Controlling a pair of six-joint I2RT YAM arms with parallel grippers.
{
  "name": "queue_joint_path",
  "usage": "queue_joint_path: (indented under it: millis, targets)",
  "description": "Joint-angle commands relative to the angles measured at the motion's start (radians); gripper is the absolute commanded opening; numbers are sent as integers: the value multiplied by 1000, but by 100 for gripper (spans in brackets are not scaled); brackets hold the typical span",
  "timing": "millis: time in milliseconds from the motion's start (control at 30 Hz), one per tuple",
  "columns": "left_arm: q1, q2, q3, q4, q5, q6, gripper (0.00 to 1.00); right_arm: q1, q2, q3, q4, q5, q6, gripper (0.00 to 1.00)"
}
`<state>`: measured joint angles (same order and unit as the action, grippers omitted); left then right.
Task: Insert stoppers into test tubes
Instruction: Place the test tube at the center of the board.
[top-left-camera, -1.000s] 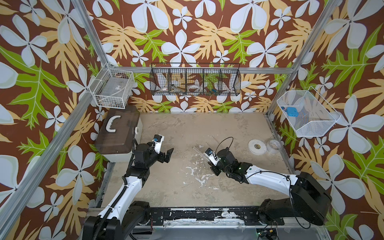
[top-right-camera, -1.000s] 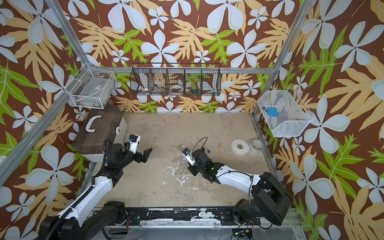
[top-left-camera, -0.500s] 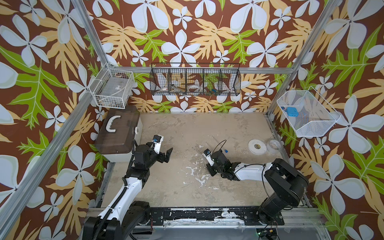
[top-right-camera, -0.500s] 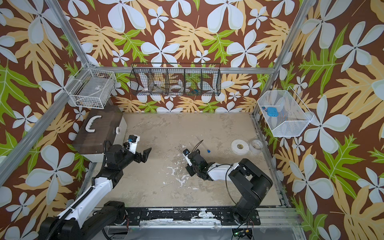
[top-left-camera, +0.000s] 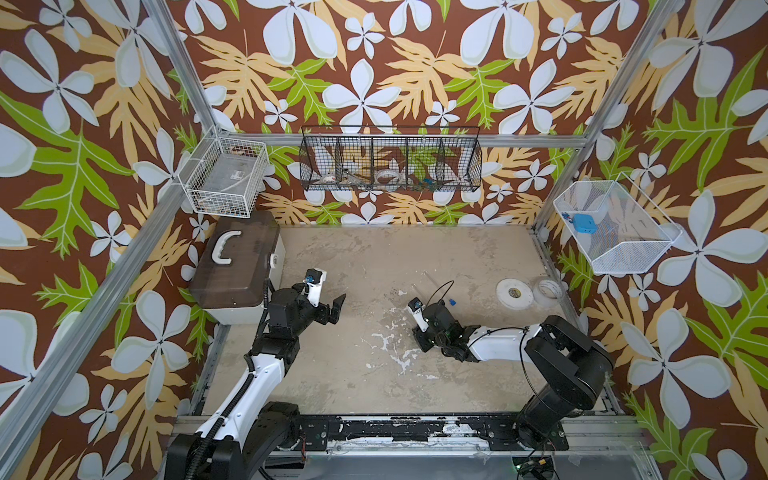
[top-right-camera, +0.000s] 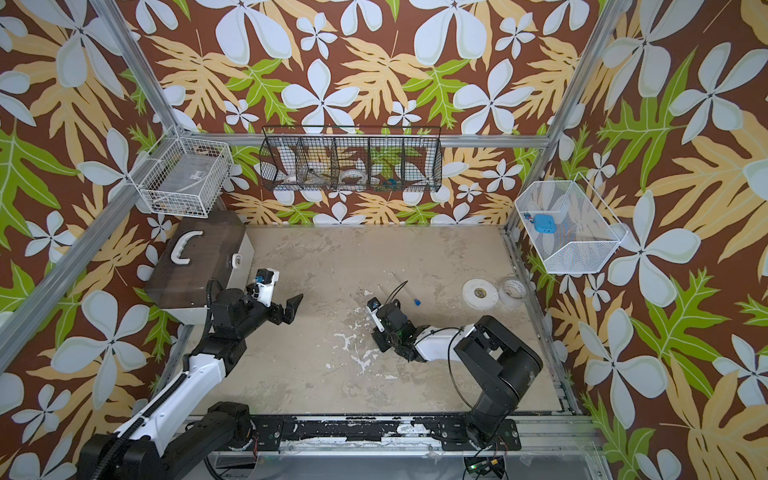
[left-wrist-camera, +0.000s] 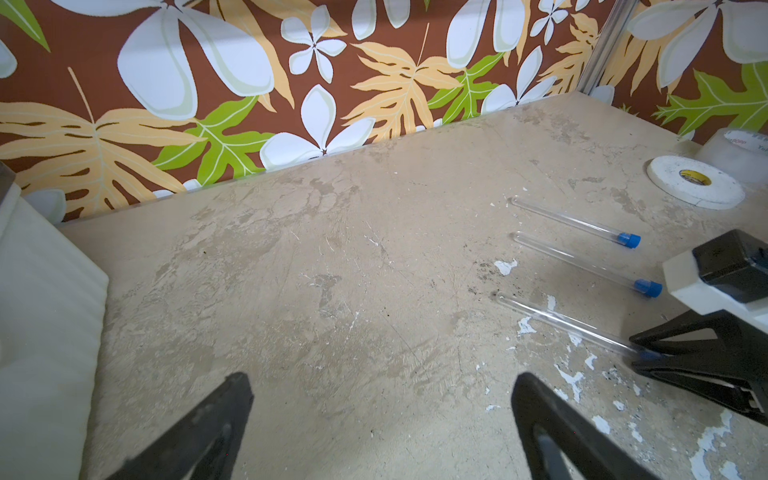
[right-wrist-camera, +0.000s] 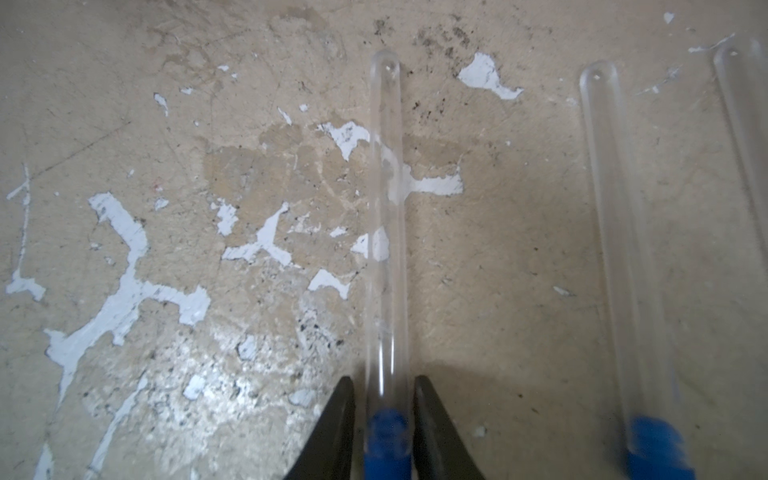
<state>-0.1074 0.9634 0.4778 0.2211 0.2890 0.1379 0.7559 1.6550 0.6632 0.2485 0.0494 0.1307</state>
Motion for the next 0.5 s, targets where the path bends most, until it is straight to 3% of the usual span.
queue_joint_path:
  millis: [0, 200, 300, 467]
  targets:
    - [0, 7, 3, 25, -21, -6, 100, 0, -38, -7, -29, 14, -4, 30]
    - [4, 24, -38, 103, -105, -31, 100, -1, -204, -17, -93, 62, -25, 44]
    - [5, 24, -75, 169, -203, -57, 100, -16, -318, -35, -94, 105, -48, 55]
    - [5, 33, -93, 198, -246, -62, 100, -175, -472, -85, -82, 16, -51, 68]
